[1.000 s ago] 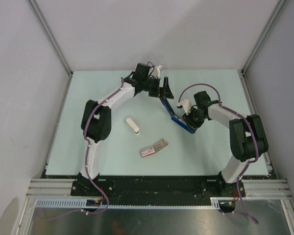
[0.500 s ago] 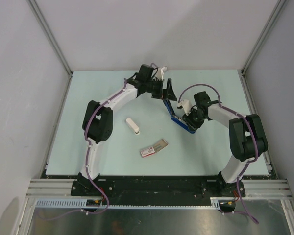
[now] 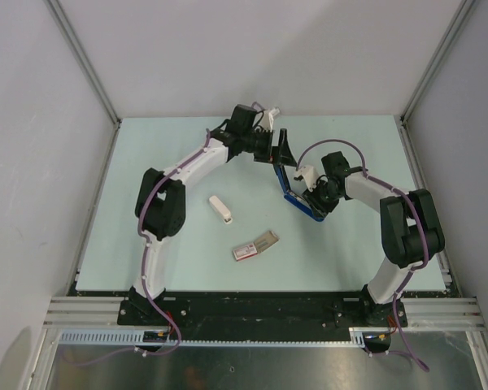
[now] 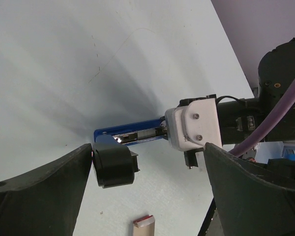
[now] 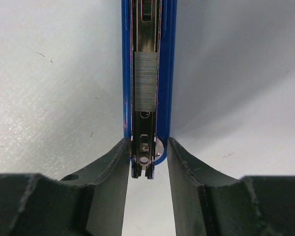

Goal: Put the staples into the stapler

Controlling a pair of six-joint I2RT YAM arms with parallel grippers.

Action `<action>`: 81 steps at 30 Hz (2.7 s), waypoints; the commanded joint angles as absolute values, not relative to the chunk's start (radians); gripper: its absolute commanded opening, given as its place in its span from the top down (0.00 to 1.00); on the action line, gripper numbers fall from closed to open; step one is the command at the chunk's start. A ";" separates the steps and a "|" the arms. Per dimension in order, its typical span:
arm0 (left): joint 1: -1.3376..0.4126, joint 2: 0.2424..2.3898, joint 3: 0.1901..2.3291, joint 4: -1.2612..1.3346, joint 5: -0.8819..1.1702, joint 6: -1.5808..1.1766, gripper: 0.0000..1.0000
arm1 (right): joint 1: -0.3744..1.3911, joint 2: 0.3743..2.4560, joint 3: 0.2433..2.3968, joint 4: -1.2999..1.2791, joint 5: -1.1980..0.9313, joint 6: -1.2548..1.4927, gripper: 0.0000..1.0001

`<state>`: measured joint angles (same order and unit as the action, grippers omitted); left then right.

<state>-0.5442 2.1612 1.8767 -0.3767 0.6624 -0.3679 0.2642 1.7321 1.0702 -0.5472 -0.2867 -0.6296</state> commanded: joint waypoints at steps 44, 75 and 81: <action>-0.521 2.037 1.878 -0.366 0.615 -0.395 0.01 | 0.243 1.776 1.063 -0.543 -0.295 -0.653 0.60; -0.532 2.123 1.810 -0.244 0.965 -0.579 0.01 | 0.235 1.790 1.063 -0.551 -0.308 -0.663 0.60; -0.549 2.111 1.803 -0.226 1.009 -0.585 0.01 | 0.207 1.768 1.051 -0.530 -0.351 -0.656 0.61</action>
